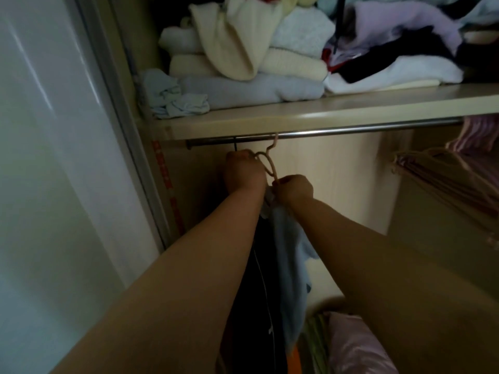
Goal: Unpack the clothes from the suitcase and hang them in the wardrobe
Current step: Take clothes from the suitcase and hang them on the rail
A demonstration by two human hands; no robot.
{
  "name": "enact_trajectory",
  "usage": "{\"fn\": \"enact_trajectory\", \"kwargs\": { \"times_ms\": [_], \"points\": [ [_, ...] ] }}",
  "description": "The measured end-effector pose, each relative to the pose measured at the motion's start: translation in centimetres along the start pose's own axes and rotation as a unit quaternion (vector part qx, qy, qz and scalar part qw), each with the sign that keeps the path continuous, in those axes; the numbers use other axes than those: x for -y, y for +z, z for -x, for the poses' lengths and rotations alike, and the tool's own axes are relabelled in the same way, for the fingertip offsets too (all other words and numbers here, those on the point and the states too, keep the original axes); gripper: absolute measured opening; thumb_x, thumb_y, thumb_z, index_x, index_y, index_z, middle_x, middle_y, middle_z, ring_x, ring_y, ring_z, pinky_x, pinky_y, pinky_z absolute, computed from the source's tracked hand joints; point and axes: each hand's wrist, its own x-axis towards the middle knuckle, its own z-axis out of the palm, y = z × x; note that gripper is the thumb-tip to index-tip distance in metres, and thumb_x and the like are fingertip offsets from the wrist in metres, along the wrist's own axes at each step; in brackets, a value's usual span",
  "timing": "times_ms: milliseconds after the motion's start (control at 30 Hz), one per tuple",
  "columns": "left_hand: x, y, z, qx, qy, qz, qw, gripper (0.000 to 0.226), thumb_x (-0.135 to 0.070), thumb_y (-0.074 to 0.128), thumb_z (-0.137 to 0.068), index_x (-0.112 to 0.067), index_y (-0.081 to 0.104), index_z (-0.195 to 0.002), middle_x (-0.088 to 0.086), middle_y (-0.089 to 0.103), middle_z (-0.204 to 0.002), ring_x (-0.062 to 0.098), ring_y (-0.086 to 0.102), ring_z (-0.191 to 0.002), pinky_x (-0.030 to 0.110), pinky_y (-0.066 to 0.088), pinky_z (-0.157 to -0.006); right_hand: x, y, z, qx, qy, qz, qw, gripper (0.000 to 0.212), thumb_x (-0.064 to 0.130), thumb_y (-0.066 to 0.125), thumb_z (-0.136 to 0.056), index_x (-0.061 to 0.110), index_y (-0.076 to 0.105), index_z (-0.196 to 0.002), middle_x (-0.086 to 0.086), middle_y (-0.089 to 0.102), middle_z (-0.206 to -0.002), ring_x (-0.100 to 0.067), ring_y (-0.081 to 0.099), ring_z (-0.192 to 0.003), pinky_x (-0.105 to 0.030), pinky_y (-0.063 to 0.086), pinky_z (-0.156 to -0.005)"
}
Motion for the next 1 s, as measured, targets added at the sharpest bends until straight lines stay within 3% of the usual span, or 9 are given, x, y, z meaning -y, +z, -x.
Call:
{"fn": "enact_trajectory", "kwargs": {
  "times_ms": [100, 233, 300, 467, 533, 633, 800, 933, 1000],
  "points": [
    [-0.2, -0.4, 0.3, -0.034, -0.03, 0.034, 0.998, 0.031, -0.017, 0.035, -0.099, -0.001, 0.056, -0.117, 0.018, 0.058, -0.12, 0.033, 0.055, -0.114, 0.038, 0.046, -0.098, 0.7, -0.9, -1.0, -0.008, 0.025, -0.013, 1.0, 0.026, 0.023, 0.057, -0.091, 0.005, 0.068, -0.107, -0.013, 0.067, -0.112, -0.025, 0.063, -0.105, -0.028, 0.047, -0.087],
    [-0.5, -0.7, 0.5, -0.031, 0.019, 0.012, 0.999, 0.03, -0.01, 0.041, -0.096, -0.004, 0.056, -0.122, 0.013, 0.059, -0.124, 0.028, 0.055, -0.117, 0.032, 0.043, -0.096, 1.1, -0.5, -1.2, 0.089, 0.061, 0.02, 0.994, 0.034, 0.026, 0.06, -0.091, -0.002, 0.065, -0.108, -0.015, 0.067, -0.107, -0.026, 0.066, -0.099, -0.029, 0.053, -0.086],
    [-0.5, -0.7, 0.7, -0.021, 0.03, 0.003, 0.999, 0.03, -0.009, 0.042, -0.096, -0.007, 0.056, -0.123, 0.011, 0.059, -0.125, 0.027, 0.055, -0.116, 0.031, 0.044, -0.094, 0.6, 0.0, -0.7, 0.124, 0.068, -0.033, 0.989, 0.031, 0.019, 0.064, -0.088, -0.003, 0.063, -0.111, -0.016, 0.066, -0.109, -0.028, 0.064, -0.102, -0.038, 0.054, -0.091],
    [0.0, 0.2, 1.1, 0.002, 0.03, -0.025, 0.999, 0.029, -0.009, 0.04, -0.097, -0.004, 0.057, -0.12, 0.012, 0.059, -0.123, 0.027, 0.057, -0.113, 0.032, 0.047, -0.091, -0.4, -1.2, 0.4, 0.125, 0.047, -0.171, 0.976, 0.035, 0.018, 0.064, -0.087, -0.005, 0.062, -0.114, -0.02, 0.063, -0.116, -0.026, 0.061, -0.104, -0.036, 0.051, -0.092],
    [0.0, 0.7, 1.4, 0.005, 0.03, -0.008, 0.999, 0.028, -0.008, 0.045, -0.093, -0.008, 0.062, -0.115, 0.011, 0.064, -0.117, 0.027, 0.06, -0.11, 0.037, 0.05, -0.094, -1.3, -2.4, 0.4, 0.104, 0.056, -0.176, 0.977, 0.034, 0.019, 0.062, -0.088, -0.005, 0.062, -0.112, -0.02, 0.063, -0.116, -0.029, 0.06, -0.109, -0.039, 0.051, -0.093],
    [-0.2, 2.1, 2.4, 0.023, 0.027, 0.009, 0.999, 0.022, -0.007, 0.049, -0.09, -0.013, 0.067, -0.102, 0.009, 0.068, -0.109, 0.027, 0.064, -0.101, 0.036, 0.053, -0.091, -3.7, -4.9, 1.0, 0.074, 0.075, -0.17, 0.98, 0.026, 0.016, 0.059, -0.088, -0.001, 0.064, -0.108, -0.015, 0.065, -0.103, -0.027, 0.063, -0.101, -0.035, 0.051, -0.084],
    [-0.9, 4.7, 6.7, 0.054, 0.057, -0.007, 0.997, 0.03, -0.005, 0.044, -0.092, -0.009, 0.065, -0.113, 0.01, 0.066, -0.116, 0.026, 0.06, -0.11, 0.03, 0.048, -0.091, -9.1, -10.2, 4.2, 0.048, 0.101, -0.146, 0.983, 0.026, 0.017, 0.058, -0.089, 0.006, 0.065, -0.111, -0.01, 0.064, -0.099, -0.019, 0.061, -0.091, -0.032, 0.051, -0.077],
    [-0.5, 7.4, 11.3, 0.115, 0.019, 0.038, 0.992, 0.028, 0.001, 0.045, -0.093, 0.004, 0.063, -0.115, 0.012, 0.066, -0.102, 0.026, 0.062, -0.094, 0.024, 0.048, -0.08, -13.6, -14.8, 8.6, 0.057, 0.127, -0.115, 0.984, 0.023, 0.015, 0.056, -0.091, 0.005, 0.065, -0.11, -0.011, 0.064, -0.101, -0.015, 0.059, -0.086, -0.026, 0.048, -0.066],
    [0.1, 8.9, 14.4, 0.174, 0.011, -0.012, 0.985, 0.022, -0.001, 0.048, -0.092, 0.004, 0.068, -0.102, 0.015, 0.067, -0.105, 0.032, 0.061, -0.101, 0.031, 0.051, -0.087, -16.0, -17.4, 11.5, 0.073, 0.151, -0.108, 0.98, 0.021, 0.015, 0.056, -0.092, 0.008, 0.064, -0.11, -0.009, 0.063, -0.101, -0.011, 0.058, -0.08, -0.023, 0.047, -0.064]
  ]
}}
